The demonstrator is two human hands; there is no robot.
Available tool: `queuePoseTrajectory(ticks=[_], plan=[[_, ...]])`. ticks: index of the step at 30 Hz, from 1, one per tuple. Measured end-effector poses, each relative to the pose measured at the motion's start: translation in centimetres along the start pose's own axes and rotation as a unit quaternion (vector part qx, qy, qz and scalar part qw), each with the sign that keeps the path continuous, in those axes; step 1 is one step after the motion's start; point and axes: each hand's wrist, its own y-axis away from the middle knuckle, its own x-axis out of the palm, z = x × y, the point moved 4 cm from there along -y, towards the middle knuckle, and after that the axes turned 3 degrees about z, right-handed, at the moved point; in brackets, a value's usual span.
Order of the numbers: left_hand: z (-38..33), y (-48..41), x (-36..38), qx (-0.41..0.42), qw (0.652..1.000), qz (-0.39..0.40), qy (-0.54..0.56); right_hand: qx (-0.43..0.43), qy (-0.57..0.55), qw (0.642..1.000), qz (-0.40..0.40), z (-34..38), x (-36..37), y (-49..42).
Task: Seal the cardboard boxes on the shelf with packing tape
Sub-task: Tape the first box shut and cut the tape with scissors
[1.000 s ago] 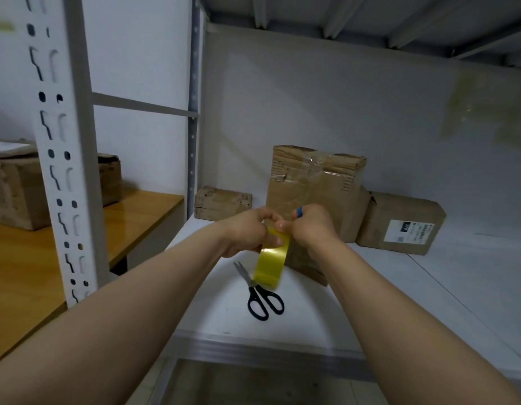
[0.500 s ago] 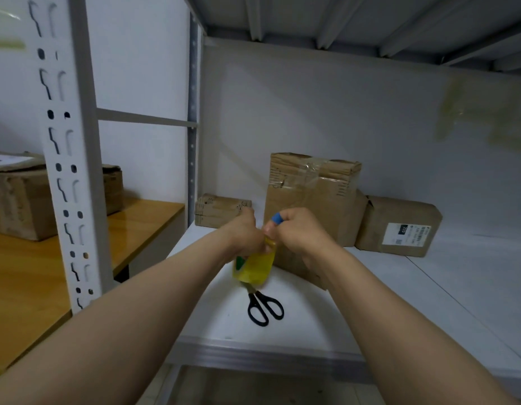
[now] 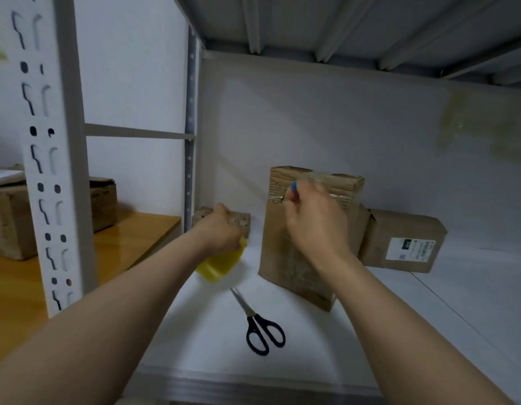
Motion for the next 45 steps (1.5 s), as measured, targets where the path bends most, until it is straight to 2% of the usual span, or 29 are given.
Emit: queuePoseTrajectory(ticks=[2, 4, 6, 7, 8, 9, 11, 12, 13, 15, 17, 19, 25, 30, 33, 35, 36, 39, 41, 45], plan=[[0.9, -0.6, -0.2, -0.027, 0.997, 0.009, -0.065, -0.018, 0.020, 0.995, -0.092, -0.8, -1.7, -1.4], [2.1, -0.3, 0.8, -0.071, 0.981, 0.097, -0.153, 0.003, 0.051, 0.991, -0.125, -2.5, -2.8, -3.2], [3.4, -1.0, 2.2, -0.107, 0.945, 0.185, -0.248, 0.044, 0.071, 0.992, -0.099, -4.6, -3.3, -5.2], [3.4, -1.8, 2.6, -0.104, 0.934, 0.191, -0.284, 0.062, 0.078, 0.992, -0.073, -5.4, -3.1, -6.0], [2.8, -2.9, 2.7, -0.077, 0.939, 0.154, -0.296, 0.072, 0.086, 0.993, -0.047, -6.0, -2.8, -6.6], [1.4, -4.1, 2.2, -0.032, 0.956, 0.072, -0.282, 0.077, 0.095, 0.992, -0.027, -6.5, -2.3, -7.0], [-2.8, -5.6, 0.6, 0.091, 0.976, -0.116, -0.162, 0.087, 0.123, 0.989, -0.011, -6.9, -1.3, -7.3], [-5.1, -6.0, -0.2, 0.166, 0.965, -0.176, -0.099, 0.089, 0.143, 0.985, -0.017, -7.1, -0.8, -7.2], [-7.3, -6.4, -0.6, 0.229, 0.950, -0.196, -0.075, 0.086, 0.167, 0.982, -0.030, -7.3, -0.5, -7.1], [-10.2, -7.9, -0.3, 0.298, 0.940, -0.155, -0.068, 0.062, 0.206, 0.975, -0.062, -7.4, 0.2, -6.6], [-10.8, -9.7, 1.0, 0.300, 0.950, -0.065, -0.050, 0.019, 0.227, 0.970, -0.086, -7.4, 0.7, -6.0], [-10.4, -10.6, 2.3, 0.305, 0.950, -0.015, -0.067, -0.008, 0.248, 0.965, -0.089, -7.5, 1.0, -5.7], [-9.7, -10.2, 3.0, 0.321, 0.944, -0.048, -0.067, -0.031, 0.261, 0.962, -0.073, -7.7, 1.6, -5.2], [-9.0, -9.4, 2.9, 0.323, 0.943, -0.074, -0.010, 0.007, 0.124, 0.992, -0.036, -7.4, 0.3, -5.1], [-9.1, -8.4, 2.0, 0.318, 0.945, -0.082, -0.009, -0.002, 0.169, 0.986, 0.004, -6.4, -1.0, -5.1], [-8.5, -8.1, 0.8, 0.304, 0.949, -0.069, 0.044, -0.013, 0.199, 0.979, 0.044, -5.5, -1.9, -5.1], [-7.9, -7.9, 0.3, 0.291, 0.949, -0.058, 0.108, -0.019, 0.205, 0.977, 0.060, -5.0, -2.3, -5.0], [-6.2, -6.5, -0.1, 0.217, 0.940, 0.001, 0.265, -0.006, 0.161, 0.984, 0.075, -3.7, -3.4, -4.5], [-5.9, -5.1, 0.4, 0.185, 0.936, 0.054, 0.296, 0.020, 0.103, 0.992, 0.075, -3.2, -3.5, -3.7], [-5.8, -3.5, 0.7, 0.189, 0.912, 0.099, 0.352, 0.050, 0.047, 0.995, 0.077, -2.0, -3.9, -2.0]])
